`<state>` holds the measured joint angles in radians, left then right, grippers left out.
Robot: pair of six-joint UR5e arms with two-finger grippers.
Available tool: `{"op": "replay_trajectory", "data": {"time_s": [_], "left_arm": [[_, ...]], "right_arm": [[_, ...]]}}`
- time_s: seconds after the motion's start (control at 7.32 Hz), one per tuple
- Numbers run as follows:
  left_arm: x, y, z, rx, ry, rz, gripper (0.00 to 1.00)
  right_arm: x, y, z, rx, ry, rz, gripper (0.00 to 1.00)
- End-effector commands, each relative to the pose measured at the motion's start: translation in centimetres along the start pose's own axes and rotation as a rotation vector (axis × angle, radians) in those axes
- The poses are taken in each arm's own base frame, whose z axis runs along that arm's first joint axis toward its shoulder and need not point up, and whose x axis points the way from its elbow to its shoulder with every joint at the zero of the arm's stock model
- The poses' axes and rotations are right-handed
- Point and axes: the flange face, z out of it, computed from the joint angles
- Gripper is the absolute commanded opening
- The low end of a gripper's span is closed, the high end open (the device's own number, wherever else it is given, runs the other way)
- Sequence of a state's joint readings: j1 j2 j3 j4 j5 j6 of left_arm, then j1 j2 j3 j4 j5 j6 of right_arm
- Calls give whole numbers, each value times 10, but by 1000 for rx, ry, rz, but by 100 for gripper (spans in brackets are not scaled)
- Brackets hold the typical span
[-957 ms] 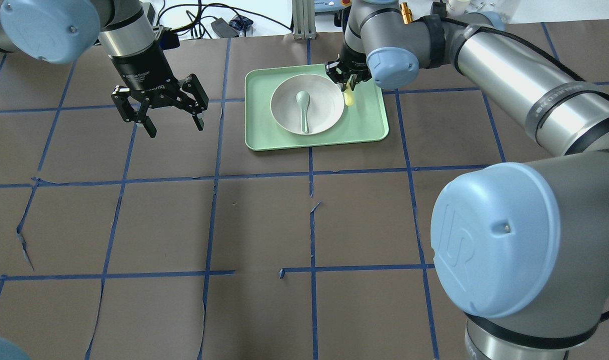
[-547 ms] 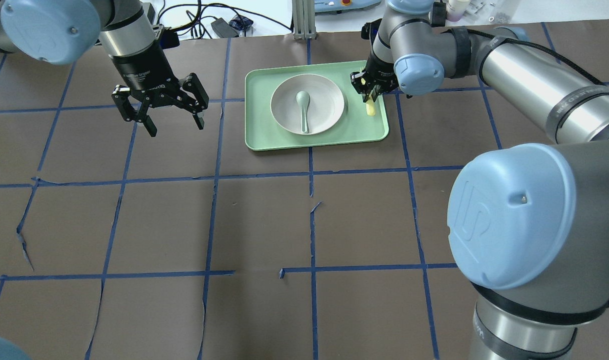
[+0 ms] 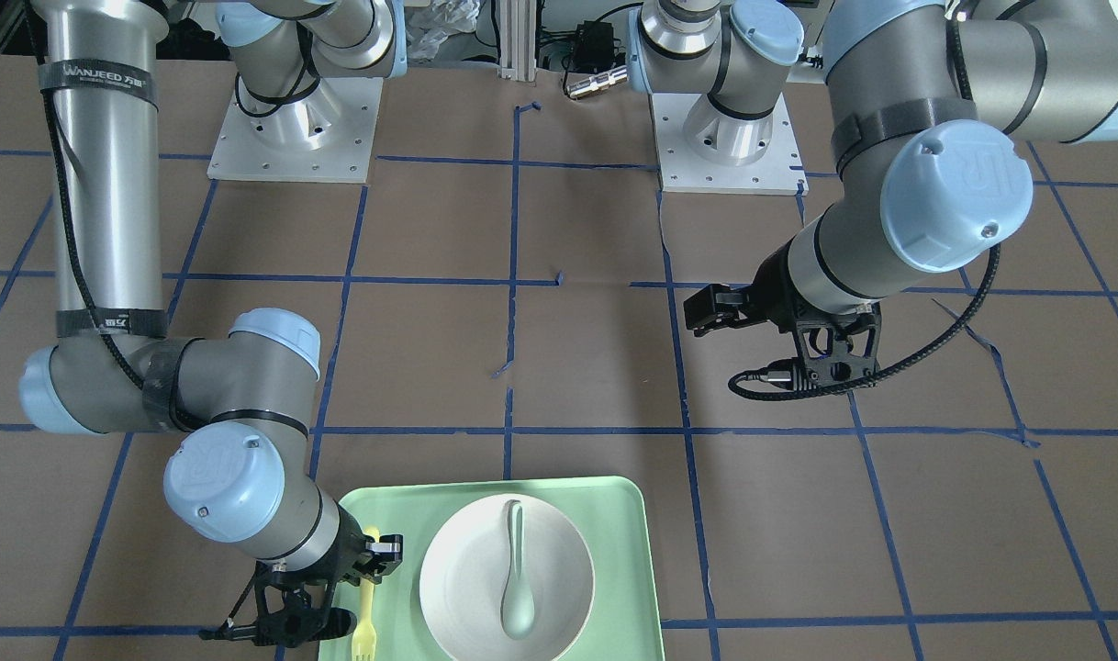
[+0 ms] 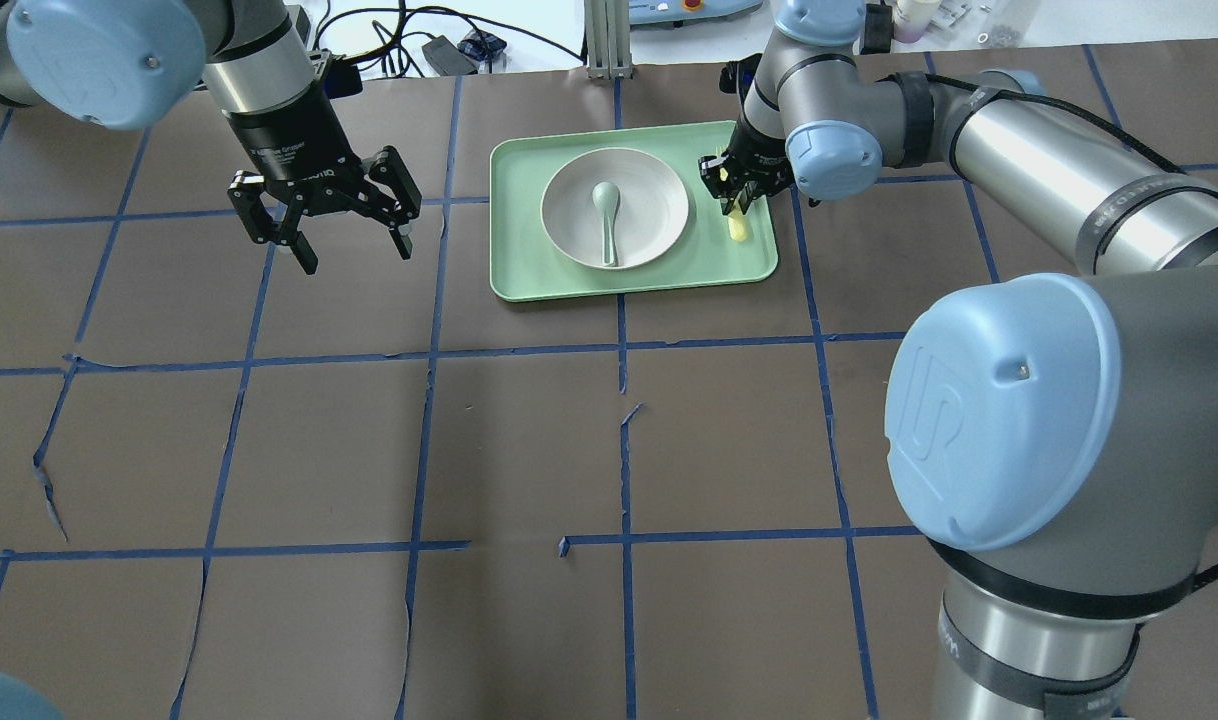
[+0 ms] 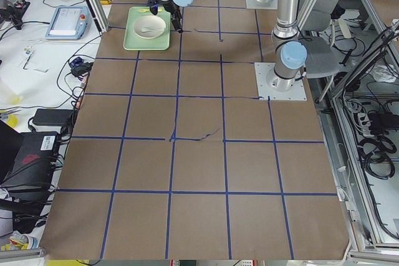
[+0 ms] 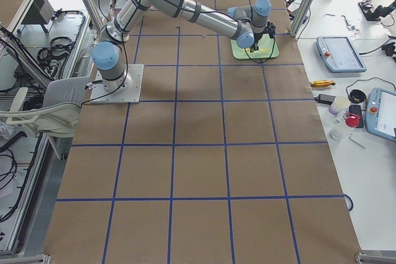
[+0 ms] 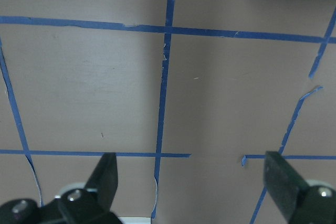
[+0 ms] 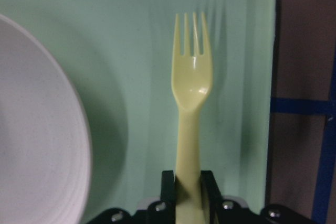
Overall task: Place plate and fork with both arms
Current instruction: 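Lower the fork onto the tray, open the right gripper and lift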
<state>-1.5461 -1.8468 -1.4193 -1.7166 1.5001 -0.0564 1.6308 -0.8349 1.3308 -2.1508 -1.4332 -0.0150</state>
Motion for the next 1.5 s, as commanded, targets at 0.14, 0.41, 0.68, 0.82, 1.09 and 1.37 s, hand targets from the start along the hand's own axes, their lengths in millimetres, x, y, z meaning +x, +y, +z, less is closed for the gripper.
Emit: {"op": "replay_trajectory", "data": {"time_s": [0.14,0.41,0.68,0.82,1.09,1.37], "left_arm": [[2,1,2,-5,2,1,100],[2,2,3,5,1,3,100],[1,5,-2,17,-3,5,100],[2,6,-4,21,2,4,100],[4,10,-13,41,6,9,100],[8,14,-27,108,7,-8,100]], "right_arm": [[-1,1,2,-4,-2,-12,26],[-2,2,-6,2,-1,-4,100],[-5,9,-30,-7,1,2,100],[-6,16,-53,-33,22,-1,100],[-8,64,-150,-158,139,-2,100],[-14,104,-219,-194,167,17,100]]}}
